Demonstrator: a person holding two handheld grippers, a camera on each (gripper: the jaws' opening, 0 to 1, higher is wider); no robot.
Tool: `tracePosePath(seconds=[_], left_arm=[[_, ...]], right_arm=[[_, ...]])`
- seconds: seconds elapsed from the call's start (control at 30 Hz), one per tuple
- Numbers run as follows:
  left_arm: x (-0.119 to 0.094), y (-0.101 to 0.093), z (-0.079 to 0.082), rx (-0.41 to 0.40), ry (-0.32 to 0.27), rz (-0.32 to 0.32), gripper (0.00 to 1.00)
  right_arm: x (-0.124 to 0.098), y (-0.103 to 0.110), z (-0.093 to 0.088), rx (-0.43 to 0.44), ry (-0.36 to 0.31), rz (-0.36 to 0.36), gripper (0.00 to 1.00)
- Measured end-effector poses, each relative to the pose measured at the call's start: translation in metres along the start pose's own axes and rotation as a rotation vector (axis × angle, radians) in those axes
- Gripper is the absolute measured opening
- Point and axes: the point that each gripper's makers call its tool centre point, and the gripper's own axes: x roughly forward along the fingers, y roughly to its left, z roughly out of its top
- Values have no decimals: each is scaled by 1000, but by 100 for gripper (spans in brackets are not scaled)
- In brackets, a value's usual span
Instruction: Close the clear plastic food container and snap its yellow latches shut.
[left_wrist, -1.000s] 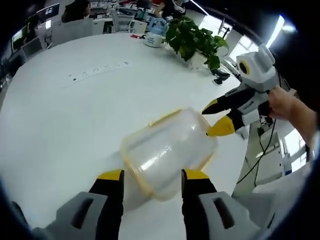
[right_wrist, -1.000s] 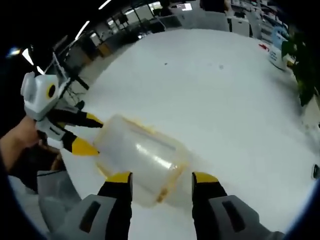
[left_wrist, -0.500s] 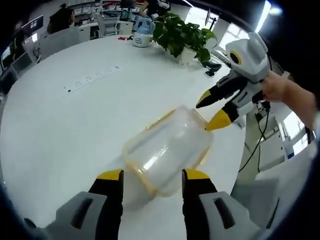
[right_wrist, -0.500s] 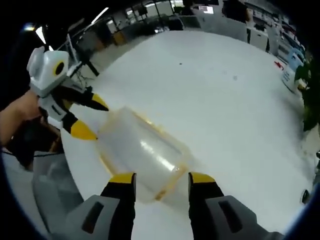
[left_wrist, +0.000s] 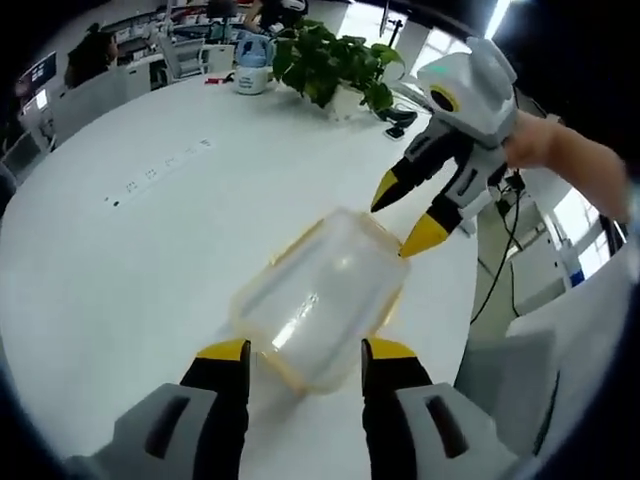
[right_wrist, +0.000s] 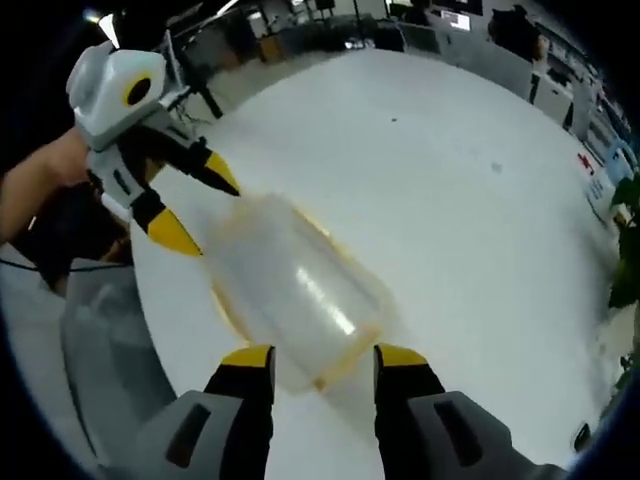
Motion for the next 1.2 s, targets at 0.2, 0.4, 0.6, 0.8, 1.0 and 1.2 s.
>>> tracePosePath(seconds=[0.2, 0.4, 0.6, 0.8, 1.0, 1.2], left_arm=[[1, 3, 1, 28, 23, -8, 44], [1, 4, -3, 89, 56, -15, 43], [1, -1, -2, 157, 64, -35, 44], [3, -3, 5, 210, 43, -38, 43], [8, -5, 6, 305, 61, -29, 41], [13, -7, 8, 359, 60, -26, 37]], right_arm=[[2, 3, 1, -55, 21, 10, 38], [3, 4, -3, -110, 51, 9, 38], [7, 8, 1, -164, 47, 17, 38], [10, 14, 4, -255, 37, 33, 39], [11, 14, 9, -270, 23, 32, 38], [12, 12, 13, -295, 11, 37, 38]])
